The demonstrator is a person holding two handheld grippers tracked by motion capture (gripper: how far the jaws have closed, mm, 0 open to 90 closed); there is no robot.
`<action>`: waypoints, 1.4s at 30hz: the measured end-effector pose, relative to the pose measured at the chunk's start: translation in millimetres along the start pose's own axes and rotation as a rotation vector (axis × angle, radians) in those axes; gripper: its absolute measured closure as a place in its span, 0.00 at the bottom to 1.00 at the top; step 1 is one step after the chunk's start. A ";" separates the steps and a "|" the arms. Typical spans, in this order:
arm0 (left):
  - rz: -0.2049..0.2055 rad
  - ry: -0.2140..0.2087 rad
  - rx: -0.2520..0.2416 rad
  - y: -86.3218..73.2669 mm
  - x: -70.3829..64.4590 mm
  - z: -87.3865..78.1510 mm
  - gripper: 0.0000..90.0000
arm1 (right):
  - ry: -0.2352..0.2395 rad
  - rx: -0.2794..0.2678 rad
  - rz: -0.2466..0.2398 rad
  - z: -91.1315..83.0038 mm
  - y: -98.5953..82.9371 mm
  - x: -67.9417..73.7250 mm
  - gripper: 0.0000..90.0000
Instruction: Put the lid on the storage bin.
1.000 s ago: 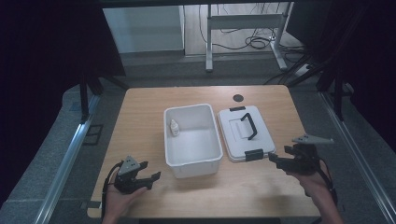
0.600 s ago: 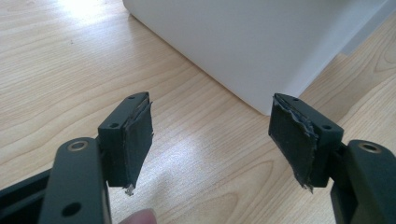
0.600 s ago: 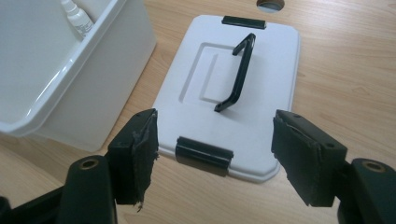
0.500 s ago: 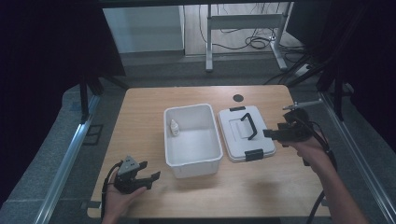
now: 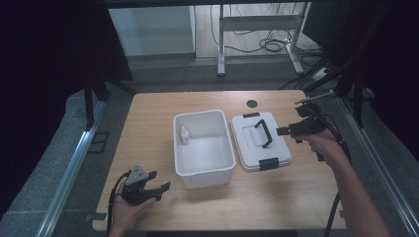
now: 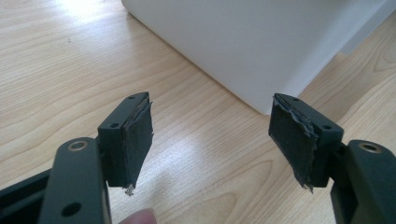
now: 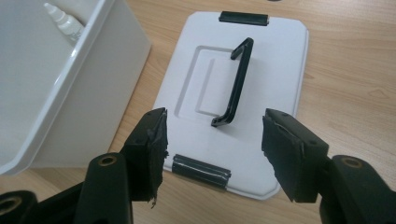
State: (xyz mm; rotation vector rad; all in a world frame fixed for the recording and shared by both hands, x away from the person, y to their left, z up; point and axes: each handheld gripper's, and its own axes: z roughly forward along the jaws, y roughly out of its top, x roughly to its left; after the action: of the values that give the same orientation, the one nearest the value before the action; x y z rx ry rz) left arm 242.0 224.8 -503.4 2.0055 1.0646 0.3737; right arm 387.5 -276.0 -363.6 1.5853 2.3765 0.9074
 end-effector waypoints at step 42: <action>0.023 -0.012 -0.002 1.3 -4.4 1.0 0.34 | -0.025 0.309 0.115 100.4 55.3 -23.9 0.75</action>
State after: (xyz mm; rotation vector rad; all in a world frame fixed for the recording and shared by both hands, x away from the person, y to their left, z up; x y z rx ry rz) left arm 240.6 220.3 -502.6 2.0173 1.0338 0.3747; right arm 485.0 -242.2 -419.0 1.8442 2.5268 0.5531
